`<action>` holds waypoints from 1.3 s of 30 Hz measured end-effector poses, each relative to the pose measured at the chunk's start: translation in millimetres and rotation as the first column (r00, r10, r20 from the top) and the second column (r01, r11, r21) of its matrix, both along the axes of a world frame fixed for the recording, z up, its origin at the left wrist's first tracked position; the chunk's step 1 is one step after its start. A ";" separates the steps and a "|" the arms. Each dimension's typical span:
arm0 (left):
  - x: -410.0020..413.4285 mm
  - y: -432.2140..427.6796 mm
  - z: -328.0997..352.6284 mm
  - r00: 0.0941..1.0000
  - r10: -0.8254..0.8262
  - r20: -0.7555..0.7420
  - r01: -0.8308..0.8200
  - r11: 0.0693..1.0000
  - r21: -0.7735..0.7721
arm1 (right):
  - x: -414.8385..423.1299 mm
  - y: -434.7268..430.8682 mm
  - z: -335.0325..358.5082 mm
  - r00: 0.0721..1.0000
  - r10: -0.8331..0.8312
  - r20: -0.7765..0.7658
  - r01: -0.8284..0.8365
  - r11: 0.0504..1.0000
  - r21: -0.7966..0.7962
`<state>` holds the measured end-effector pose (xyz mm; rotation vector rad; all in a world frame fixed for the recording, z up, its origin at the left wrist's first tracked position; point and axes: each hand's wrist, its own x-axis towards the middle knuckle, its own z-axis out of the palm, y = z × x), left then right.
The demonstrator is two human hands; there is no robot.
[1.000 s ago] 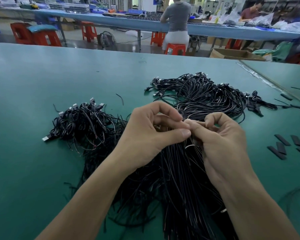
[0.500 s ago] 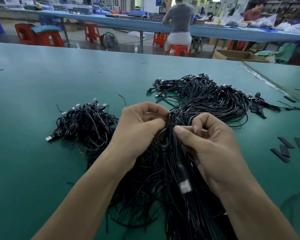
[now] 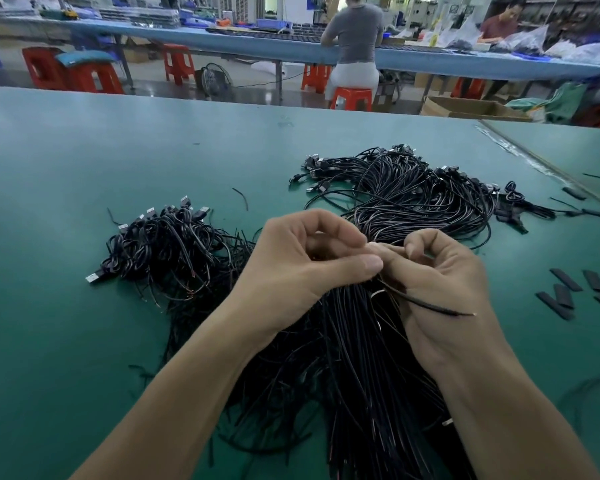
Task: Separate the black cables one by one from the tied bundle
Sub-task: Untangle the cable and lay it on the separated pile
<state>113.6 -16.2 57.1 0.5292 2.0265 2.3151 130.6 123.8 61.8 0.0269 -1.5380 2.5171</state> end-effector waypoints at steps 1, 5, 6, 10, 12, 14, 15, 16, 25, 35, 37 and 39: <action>-0.1 0.1 -1.1 1.000 0.000 -0.008 0.000 1.000 -0.003 | -0.9 0.5 -1.0 1.000 -0.005 0.009 0.005 1.000 -0.011; -2.2 -2.1 -5.3 0.994 0.110 0.028 -0.106 0.985 -0.133 | -2.2 1.5 0.5 1.000 -0.003 0.012 0.004 0.999 -0.048; -2.5 -2.8 -5.6 0.991 0.107 0.079 -0.093 0.982 -0.162 | -2.1 1.3 1.4 1.000 -0.001 0.011 0.002 0.998 -0.055; -3.1 -4.1 -3.3 0.966 0.037 0.254 0.039 0.957 -0.288 | -1.0 0.4 2.1 1.000 0.009 -0.002 -0.009 0.999 -0.039; -4.2 -6.3 -3.1 0.979 0.019 0.204 0.053 0.939 -0.341 | -1.9 -1.2 -0.9 1.000 -0.003 0.007 0.003 1.000 -0.019; -5.2 -8.1 -3.8 0.992 0.023 0.127 0.024 0.935 -0.353 | -3.0 -1.7 -4.5 0.999 -0.032 0.016 0.032 0.999 0.024; -6.0 -8.6 -5.2 0.995 0.042 0.090 -0.008 0.935 -0.354 | -3.6 -1.4 -6.0 0.999 -0.048 0.020 0.047 0.998 0.050; -6.8 -8.5 -7.0 0.996 0.070 0.049 -0.047 0.930 -0.363 | -4.4 -0.9 -7.2 0.998 -0.060 0.029 0.057 0.996 0.072; -5.4 -1.5 -16.9 0.905 0.277 -0.324 -0.396 0.826 -0.401 | -8.4 0.1 -12.1 0.986 0.052 0.158 -0.053 0.999 0.005; -3.4 3.3 -5.4 0.959 0.212 -0.187 -0.251 0.944 -0.213 | -10.3 5.2 -10.7 0.969 0.105 0.223 -0.110 0.994 0.010; -0.6 4.5 -4.4 0.972 0.172 -0.159 -0.198 0.967 -0.162 | -9.9 6.4 -10.9 0.978 0.082 0.194 -0.090 0.996 0.030; -0.7 4.3 -6.0 0.979 0.154 -0.135 -0.175 0.972 -0.155 | -8.6 5.8 -10.9 0.982 0.066 0.178 -0.077 0.995 0.057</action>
